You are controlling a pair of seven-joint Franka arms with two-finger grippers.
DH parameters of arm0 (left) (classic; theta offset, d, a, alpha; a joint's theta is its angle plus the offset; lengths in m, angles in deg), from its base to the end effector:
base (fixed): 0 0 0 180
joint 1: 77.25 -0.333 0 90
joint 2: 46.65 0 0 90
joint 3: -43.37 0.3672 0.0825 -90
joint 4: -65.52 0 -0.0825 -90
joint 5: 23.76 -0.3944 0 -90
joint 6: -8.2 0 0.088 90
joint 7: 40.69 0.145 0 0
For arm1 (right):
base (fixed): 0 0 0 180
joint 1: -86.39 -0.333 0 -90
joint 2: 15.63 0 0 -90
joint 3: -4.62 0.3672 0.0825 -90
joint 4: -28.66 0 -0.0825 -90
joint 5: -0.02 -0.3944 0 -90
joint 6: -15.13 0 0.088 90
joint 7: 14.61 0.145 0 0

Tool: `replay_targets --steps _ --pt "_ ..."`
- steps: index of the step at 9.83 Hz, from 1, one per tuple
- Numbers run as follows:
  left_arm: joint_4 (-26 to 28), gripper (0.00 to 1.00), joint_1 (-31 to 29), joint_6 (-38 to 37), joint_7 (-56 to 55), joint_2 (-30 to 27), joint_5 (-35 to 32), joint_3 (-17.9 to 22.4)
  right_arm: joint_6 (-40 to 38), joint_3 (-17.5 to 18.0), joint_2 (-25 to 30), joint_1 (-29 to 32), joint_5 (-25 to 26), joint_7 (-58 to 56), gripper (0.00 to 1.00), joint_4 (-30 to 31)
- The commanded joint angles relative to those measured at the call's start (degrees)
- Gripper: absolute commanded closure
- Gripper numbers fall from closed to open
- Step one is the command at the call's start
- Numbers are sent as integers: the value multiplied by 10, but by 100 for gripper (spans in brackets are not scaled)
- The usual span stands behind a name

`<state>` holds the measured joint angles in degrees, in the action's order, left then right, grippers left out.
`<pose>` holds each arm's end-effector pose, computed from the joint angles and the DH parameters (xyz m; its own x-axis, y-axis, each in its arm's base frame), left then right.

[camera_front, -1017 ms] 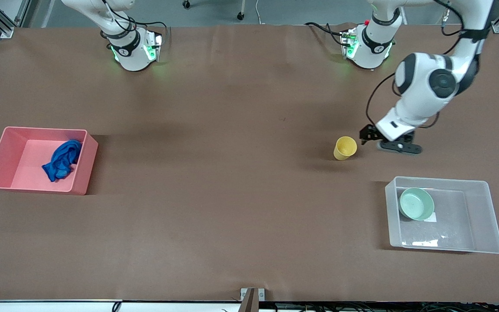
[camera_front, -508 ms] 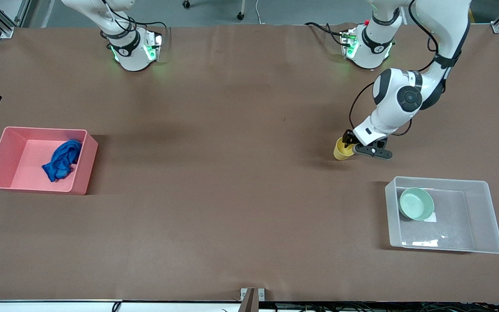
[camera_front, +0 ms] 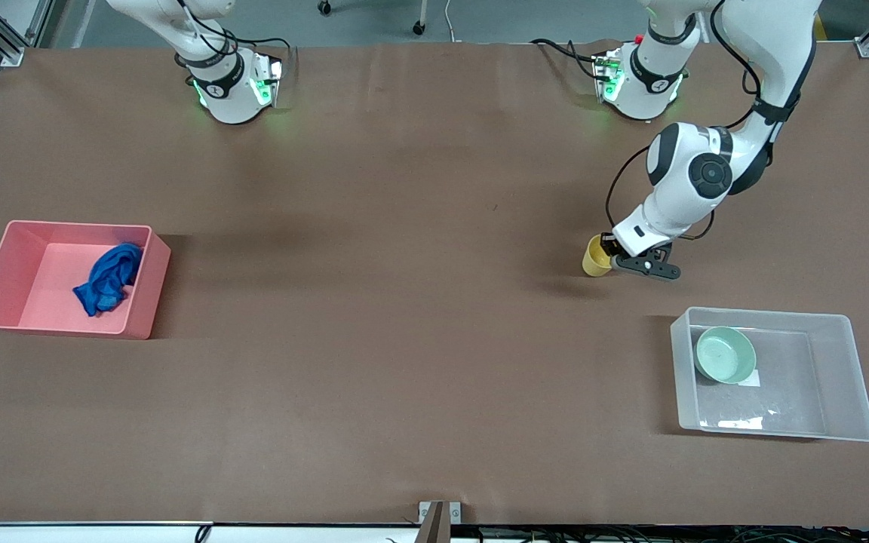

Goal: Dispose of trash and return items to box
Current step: 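Move the left gripper to the yellow cup and grasp it, then carry the yellow cup with the left gripper and lower it into the bowl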

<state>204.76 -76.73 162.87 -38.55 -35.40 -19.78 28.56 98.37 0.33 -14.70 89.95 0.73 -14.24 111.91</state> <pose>0.4989 -0.1378 0.2396 0.9699 -0.2305 0.0780 -0.2367 -0.9682 0.0814 0.5413 -0.0770 0.6924 0.9894 -0.1444 0.0161 -0.1446 -0.9894 0.0110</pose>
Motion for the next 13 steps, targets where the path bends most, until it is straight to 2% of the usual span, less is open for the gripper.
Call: replay_targets --steps 1,3,4,5,7,9,11,13 --pt "-40 100 -6 -22 1 -20 -10 10 10 7 6 6 6 -5 0 7" --pt "-164 100 -7 -135 11 3 -11 63 9 7 6 6 6 -6 0 7" --pt "-245 100 -8 -195 38 35 -10 94 9 6 5 7 5 -6 0 7" --pt "-310 100 -8 -225 56 67 -8 120 9 6 5 7 5 -6 0 7" --pt "-401 100 -10 -228 78 135 1 167 9 6 5 7 5 -6 0 7" --pt "-453 100 -25 -228 165 203 54 197 9 6 6 7 5 -6 0 7" --pt "-454 100 -25 -223 236 240 101 227 9 6 6 7 5 -6 0 7" --pt "-442 99 -26 -223 241 249 102 231 9 6 6 7 4 -6 0 7"
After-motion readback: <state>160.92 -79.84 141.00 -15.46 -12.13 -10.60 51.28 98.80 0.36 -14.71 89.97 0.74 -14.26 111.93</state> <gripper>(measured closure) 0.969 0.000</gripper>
